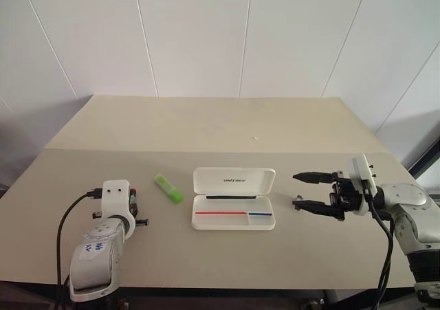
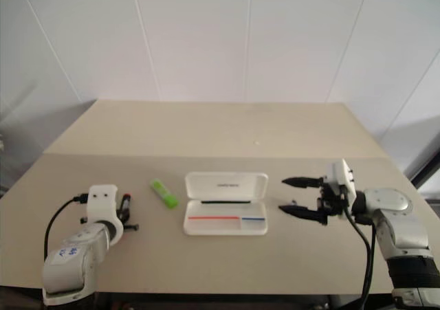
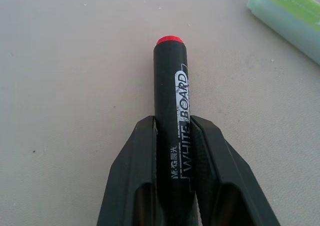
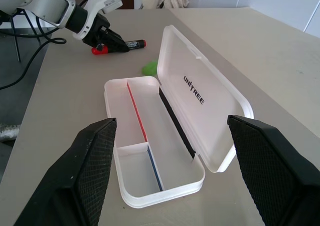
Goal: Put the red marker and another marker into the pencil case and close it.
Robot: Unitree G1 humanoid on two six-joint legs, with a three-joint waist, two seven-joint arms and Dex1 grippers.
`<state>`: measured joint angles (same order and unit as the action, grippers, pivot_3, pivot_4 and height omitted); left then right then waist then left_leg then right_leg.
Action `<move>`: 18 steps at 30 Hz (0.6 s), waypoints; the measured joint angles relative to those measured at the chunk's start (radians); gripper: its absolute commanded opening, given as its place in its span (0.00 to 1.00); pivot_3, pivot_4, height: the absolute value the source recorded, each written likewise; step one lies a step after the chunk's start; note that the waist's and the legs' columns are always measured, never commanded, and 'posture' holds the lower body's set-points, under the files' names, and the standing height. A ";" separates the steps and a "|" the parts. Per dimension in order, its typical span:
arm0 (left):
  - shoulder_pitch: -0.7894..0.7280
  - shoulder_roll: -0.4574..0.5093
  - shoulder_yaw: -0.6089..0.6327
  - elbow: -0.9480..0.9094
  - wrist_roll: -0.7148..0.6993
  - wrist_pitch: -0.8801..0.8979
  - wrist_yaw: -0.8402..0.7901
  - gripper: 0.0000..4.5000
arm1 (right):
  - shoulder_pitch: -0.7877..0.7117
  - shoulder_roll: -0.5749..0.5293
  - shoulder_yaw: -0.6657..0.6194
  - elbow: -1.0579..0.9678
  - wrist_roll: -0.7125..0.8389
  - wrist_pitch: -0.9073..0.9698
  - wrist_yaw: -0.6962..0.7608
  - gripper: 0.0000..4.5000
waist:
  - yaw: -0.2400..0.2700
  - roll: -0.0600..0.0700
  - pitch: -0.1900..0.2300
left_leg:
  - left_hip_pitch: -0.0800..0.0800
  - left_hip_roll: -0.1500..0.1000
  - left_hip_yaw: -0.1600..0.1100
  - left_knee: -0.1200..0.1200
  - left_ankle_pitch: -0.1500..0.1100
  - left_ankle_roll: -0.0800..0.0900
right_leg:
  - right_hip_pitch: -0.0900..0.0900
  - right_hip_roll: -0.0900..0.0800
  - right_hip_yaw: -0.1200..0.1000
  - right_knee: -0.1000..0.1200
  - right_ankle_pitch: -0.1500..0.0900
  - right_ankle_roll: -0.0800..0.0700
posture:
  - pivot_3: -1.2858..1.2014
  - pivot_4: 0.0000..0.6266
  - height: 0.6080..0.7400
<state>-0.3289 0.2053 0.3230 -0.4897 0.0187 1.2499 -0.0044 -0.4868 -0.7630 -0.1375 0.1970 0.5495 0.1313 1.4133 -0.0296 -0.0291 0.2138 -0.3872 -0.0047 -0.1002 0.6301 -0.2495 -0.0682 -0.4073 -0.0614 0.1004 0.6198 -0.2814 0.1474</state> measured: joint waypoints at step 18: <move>-0.214 0.393 -0.079 0.150 -0.339 -0.378 -0.621 0.13 | 0.029 0.014 -0.028 -0.052 0.067 0.004 0.028 1.00 | 0.000 0.000 0.000 | -0.001 0.001 0.000 -0.002 0.000 0.000 | -0.001 0.000 0.000 -0.001 0.000 -0.001 | 0.52 0.24 1.00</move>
<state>-0.5429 0.5983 0.2442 -0.3393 -0.3202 0.8717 -0.6252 -0.4583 -0.7492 -0.1659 0.1448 0.6163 0.1356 1.4415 -0.0299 -0.0291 0.2139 -0.3879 -0.0041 -0.0998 0.6283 -0.2500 -0.0683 -0.4082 -0.0616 0.1002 0.6184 -0.2817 0.1468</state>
